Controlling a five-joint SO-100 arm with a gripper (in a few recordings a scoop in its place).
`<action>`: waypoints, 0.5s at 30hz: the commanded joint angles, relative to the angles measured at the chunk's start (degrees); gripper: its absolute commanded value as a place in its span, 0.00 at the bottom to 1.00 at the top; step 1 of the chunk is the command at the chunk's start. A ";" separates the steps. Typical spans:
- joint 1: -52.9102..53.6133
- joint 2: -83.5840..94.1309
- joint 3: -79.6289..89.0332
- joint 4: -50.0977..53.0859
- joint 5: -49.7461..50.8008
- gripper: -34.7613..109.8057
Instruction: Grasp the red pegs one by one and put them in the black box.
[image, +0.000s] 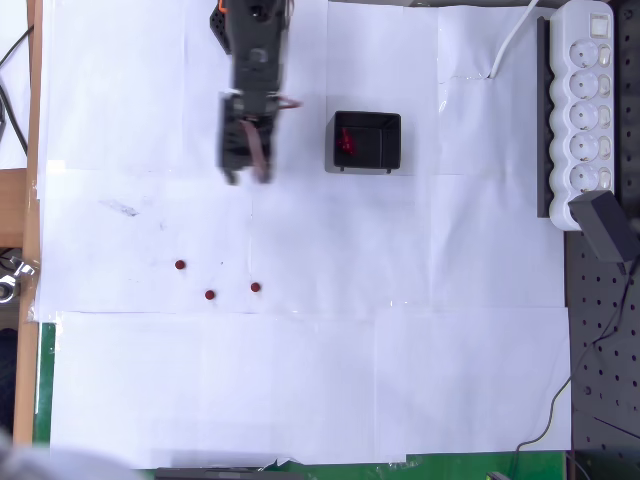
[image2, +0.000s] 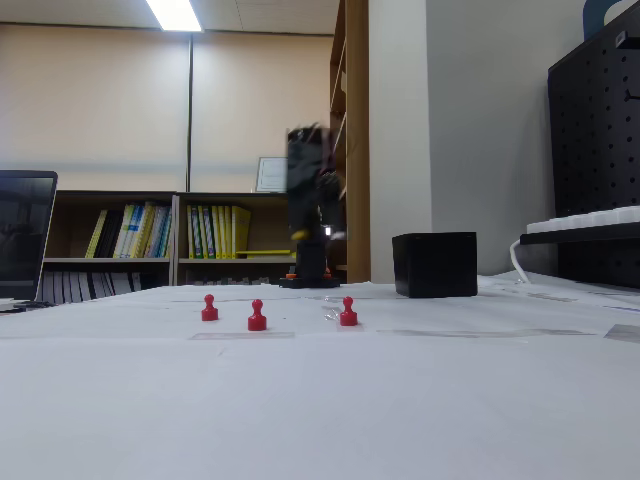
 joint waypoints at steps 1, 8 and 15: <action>3.87 6.94 -2.55 -23.47 -0.44 0.37; 3.43 25.31 1.49 -44.56 -4.75 0.37; 3.43 35.60 7.21 -51.86 -8.17 0.37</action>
